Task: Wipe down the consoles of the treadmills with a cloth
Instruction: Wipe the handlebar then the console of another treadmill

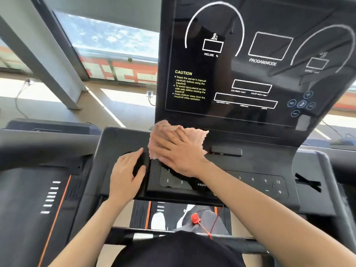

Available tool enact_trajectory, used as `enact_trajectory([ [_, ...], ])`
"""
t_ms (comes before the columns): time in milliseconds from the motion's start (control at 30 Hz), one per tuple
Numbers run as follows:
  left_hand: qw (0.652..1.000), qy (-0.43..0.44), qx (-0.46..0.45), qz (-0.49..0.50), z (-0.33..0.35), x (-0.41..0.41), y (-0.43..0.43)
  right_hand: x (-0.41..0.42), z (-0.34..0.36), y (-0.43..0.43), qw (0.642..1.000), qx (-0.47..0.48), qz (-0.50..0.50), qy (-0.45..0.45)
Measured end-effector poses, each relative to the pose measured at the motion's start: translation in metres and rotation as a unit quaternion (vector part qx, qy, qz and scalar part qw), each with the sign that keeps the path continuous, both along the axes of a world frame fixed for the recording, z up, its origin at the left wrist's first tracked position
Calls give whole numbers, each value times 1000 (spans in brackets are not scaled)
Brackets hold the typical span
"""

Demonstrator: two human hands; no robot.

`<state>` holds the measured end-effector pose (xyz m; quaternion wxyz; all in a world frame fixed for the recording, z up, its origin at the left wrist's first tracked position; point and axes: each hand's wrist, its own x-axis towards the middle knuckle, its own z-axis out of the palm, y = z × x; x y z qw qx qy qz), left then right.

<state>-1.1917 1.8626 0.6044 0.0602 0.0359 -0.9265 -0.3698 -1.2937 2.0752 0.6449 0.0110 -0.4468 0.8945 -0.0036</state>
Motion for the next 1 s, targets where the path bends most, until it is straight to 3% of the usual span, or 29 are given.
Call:
enact_trajectory([
  [433, 994, -52, -70, -60, 2, 20, 18, 8, 0, 109, 993, 106, -47, -9],
  [733, 990, -65, -103, -74, 0, 21, 18, 20, 14, 202, 988, 121, -92, -7],
  [1000, 992, -71, -102, -30, 1, 20, 32, 53, 17, 274, 976, 105, -191, -10],
])
